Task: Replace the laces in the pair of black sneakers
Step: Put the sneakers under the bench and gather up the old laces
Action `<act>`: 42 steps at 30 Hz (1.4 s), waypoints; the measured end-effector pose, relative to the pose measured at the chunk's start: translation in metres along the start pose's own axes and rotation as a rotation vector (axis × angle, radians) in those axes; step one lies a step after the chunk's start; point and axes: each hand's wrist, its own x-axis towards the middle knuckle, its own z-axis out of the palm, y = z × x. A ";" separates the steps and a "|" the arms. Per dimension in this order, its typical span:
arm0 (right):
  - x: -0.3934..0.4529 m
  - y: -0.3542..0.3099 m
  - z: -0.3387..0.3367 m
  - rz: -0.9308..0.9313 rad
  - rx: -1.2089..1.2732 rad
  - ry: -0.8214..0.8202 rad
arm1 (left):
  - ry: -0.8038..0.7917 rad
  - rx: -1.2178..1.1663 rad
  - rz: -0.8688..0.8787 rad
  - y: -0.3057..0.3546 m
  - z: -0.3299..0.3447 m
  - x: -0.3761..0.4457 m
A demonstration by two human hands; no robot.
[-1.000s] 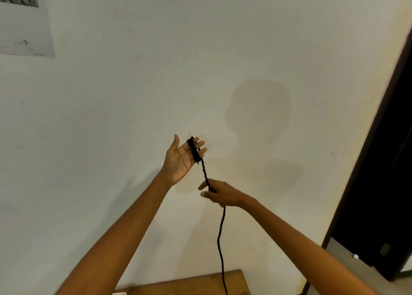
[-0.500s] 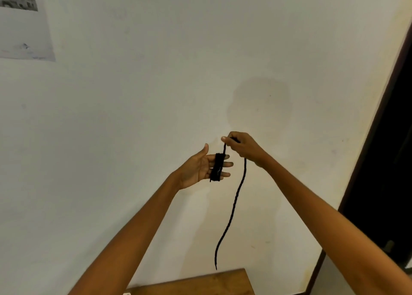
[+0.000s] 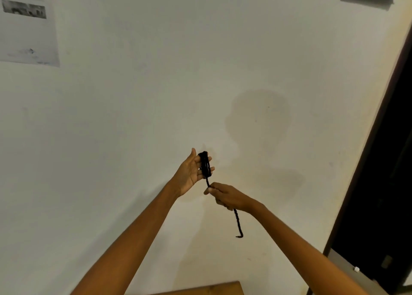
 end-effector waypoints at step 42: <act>0.031 -0.020 -0.056 -0.213 -0.072 0.321 | -0.290 0.281 -0.199 -0.001 0.008 -0.022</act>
